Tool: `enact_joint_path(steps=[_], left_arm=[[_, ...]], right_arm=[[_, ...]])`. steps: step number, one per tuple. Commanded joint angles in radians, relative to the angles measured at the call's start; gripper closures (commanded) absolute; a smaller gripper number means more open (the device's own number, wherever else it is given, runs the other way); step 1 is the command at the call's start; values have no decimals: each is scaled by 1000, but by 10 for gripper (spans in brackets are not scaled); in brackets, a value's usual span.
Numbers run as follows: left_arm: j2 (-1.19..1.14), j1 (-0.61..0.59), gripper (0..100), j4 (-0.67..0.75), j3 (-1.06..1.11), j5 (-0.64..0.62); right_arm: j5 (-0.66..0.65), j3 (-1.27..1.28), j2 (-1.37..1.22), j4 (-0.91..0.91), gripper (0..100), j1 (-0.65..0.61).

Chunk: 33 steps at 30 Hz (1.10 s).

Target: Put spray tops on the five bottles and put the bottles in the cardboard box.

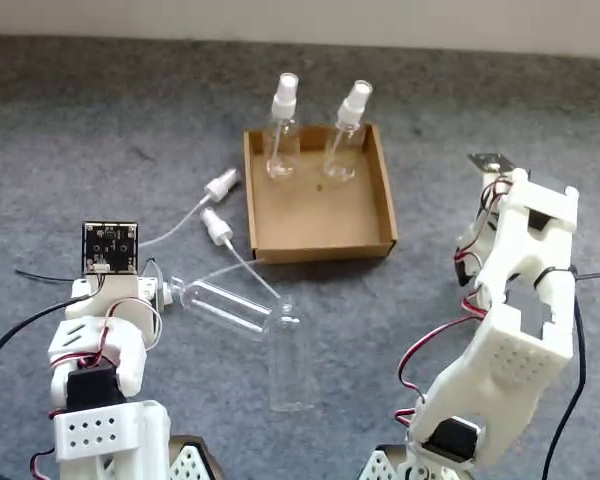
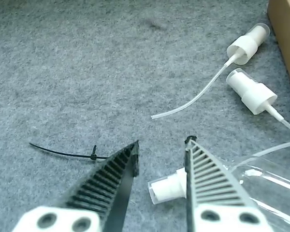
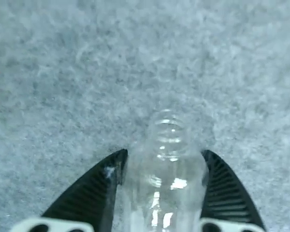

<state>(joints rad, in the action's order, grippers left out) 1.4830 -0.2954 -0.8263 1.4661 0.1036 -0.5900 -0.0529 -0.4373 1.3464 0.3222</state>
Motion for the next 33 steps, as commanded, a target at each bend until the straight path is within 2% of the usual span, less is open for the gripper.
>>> enact_joint_path(steps=[1,4,13,17,22,27,29,33], left_arm=[[10,15,846,21,-4,-5],[7,15,846,21,-4,-5],[-18,8,846,14,-96,49],[-209,8,846,-28,-242,52],[-641,19,845,-181,-634,152],[-1089,50,842,-358,-1102,272],[-1250,77,841,-433,-1282,318],[-1544,122,800,-539,-1639,345]], right_arm=[[11,-67,18,19,918,7],[8,-139,18,62,998,15],[12,-484,104,334,995,16],[12,-483,272,387,995,-4],[5,-269,509,372,995,-28],[-2,136,746,174,995,-84],[-43,297,826,111,995,-111],[-64,526,934,44,995,-133]])
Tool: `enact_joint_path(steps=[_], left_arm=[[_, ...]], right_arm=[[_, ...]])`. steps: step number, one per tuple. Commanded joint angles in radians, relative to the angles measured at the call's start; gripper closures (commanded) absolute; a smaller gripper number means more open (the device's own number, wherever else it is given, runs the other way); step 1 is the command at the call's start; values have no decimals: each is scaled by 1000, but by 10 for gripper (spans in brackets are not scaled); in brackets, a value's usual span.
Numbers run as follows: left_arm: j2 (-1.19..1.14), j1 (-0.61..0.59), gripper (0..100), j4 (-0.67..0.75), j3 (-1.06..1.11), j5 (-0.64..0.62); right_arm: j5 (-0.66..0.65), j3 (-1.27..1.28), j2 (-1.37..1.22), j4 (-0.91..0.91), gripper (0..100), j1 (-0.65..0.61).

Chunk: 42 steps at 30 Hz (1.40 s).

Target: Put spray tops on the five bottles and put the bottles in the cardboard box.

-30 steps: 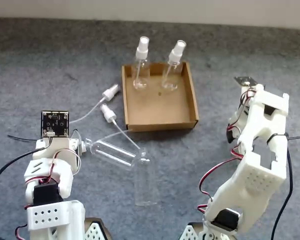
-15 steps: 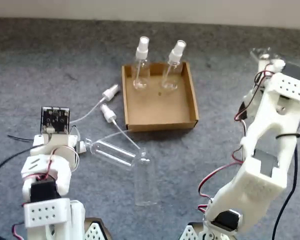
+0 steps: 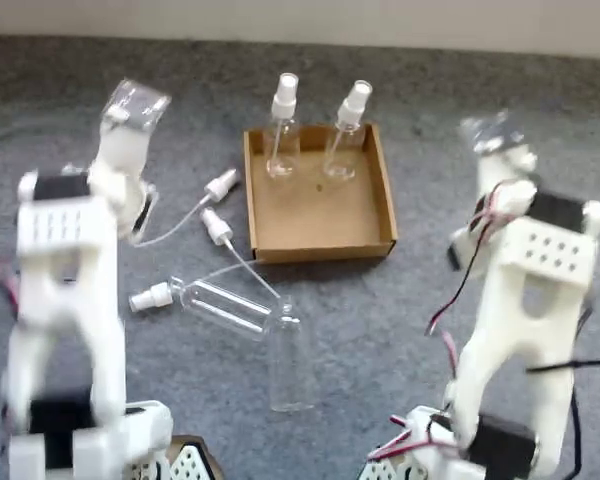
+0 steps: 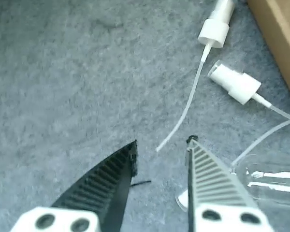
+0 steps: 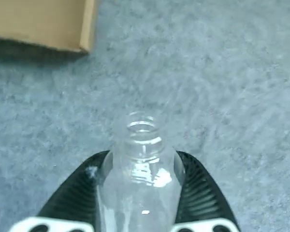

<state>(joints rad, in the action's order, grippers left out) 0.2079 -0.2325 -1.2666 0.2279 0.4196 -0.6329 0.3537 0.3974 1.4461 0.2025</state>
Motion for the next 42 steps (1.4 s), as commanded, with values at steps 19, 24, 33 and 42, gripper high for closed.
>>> enact_joint_path(steps=[19,24,33,42], left_arm=[[-1343,193,789,-218,-1612,75],[-1437,217,790,-261,-1681,77],[-1412,197,790,-325,-1747,75],[-1325,219,790,-509,-1824,204]], right_arm=[[-74,209,139,-117,995,-13],[-78,260,142,-127,995,-16],[-78,265,142,-127,995,-12],[-78,265,142,-127,995,-16]])
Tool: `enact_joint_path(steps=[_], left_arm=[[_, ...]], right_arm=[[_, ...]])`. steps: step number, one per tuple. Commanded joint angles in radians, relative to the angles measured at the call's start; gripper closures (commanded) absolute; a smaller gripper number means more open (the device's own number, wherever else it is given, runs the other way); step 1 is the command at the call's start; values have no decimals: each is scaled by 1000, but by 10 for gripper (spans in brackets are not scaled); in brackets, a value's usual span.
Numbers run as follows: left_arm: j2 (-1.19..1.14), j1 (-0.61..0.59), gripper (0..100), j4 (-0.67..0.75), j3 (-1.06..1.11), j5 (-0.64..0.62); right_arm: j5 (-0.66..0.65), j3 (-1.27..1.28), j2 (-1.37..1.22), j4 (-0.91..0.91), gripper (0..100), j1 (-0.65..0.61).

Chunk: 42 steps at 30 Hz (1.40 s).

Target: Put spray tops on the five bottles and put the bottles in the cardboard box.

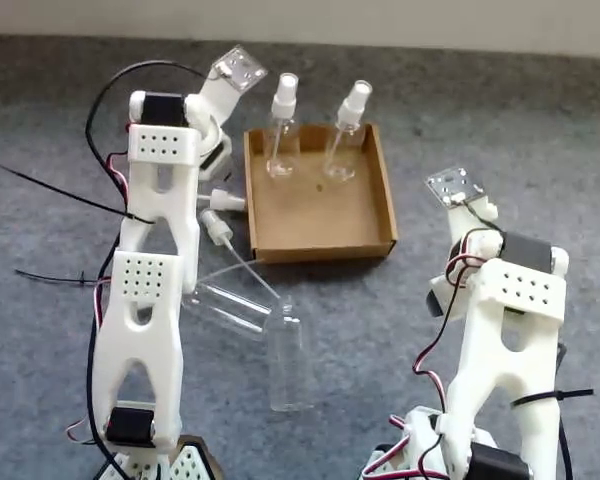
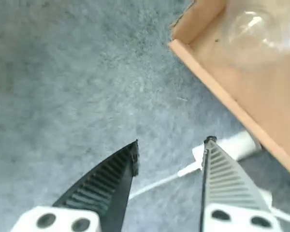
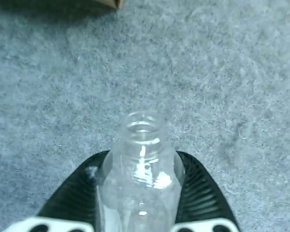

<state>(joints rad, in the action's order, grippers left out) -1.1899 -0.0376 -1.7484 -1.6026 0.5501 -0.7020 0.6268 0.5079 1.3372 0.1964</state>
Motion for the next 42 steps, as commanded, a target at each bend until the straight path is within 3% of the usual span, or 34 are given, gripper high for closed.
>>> enact_joint_path(steps=[1,7,16,22,26,33,42], left_arm=[[74,27,790,-28,39,109],[79,44,790,-28,174,313],[74,73,790,-26,188,404],[38,85,796,-26,213,402],[-25,50,857,-26,214,404],[-56,-38,877,-28,179,393],[-19,-197,958,-32,-56,183]], right_arm=[[-9,-8,31,-18,995,-10],[-9,-8,31,-18,995,-8],[-11,-8,31,-18,995,-10],[-11,-8,31,-18,995,-10],[-11,-8,31,-18,995,-7],[-11,-8,33,-18,995,-8],[-9,-18,33,-18,995,-10]])
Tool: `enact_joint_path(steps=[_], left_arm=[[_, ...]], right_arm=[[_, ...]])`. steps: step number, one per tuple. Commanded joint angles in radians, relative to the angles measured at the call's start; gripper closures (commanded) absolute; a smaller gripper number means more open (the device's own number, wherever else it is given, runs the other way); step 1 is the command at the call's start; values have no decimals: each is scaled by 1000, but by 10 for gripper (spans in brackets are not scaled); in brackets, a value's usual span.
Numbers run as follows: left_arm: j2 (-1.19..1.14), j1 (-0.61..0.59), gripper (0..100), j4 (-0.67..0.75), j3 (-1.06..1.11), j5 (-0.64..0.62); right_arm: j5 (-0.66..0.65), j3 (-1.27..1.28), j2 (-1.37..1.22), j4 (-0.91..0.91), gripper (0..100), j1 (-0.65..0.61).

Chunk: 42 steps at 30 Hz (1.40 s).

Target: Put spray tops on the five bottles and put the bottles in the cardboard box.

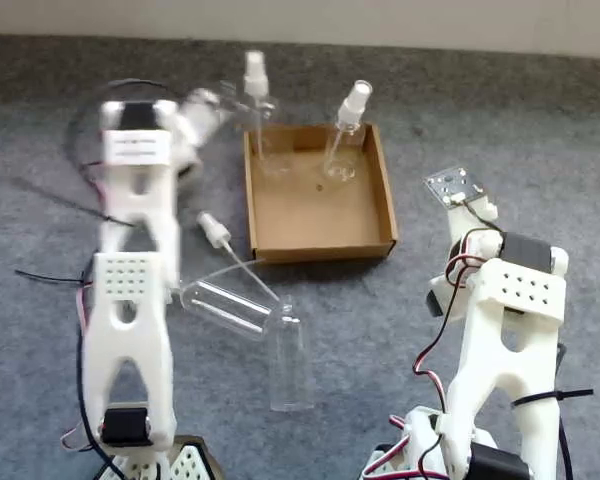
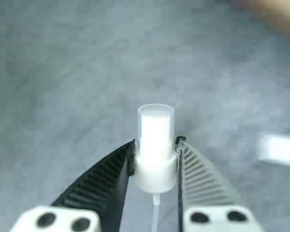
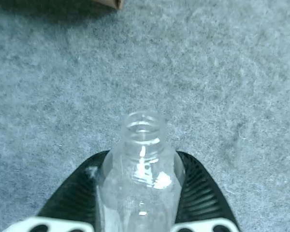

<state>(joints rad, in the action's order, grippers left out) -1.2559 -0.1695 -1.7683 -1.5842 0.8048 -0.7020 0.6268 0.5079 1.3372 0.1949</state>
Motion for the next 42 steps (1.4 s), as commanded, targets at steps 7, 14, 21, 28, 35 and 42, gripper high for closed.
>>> enact_joint_path(steps=[7,14,21,28,35,42], left_arm=[[286,-163,958,-12,-62,-255],[423,-239,958,-12,-61,-259],[501,-275,958,-14,-61,-422],[760,-269,958,-14,-58,-643],[1214,-127,958,-14,321,-664],[1771,234,958,26,957,-663]], right_arm=[[-6,-94,35,-82,995,-84],[-2,-242,35,-18,995,-127],[94,-285,45,-64,995,-177],[308,-303,209,-306,995,-420],[493,-131,320,-578,995,-677],[545,303,561,-901,995,-685]])
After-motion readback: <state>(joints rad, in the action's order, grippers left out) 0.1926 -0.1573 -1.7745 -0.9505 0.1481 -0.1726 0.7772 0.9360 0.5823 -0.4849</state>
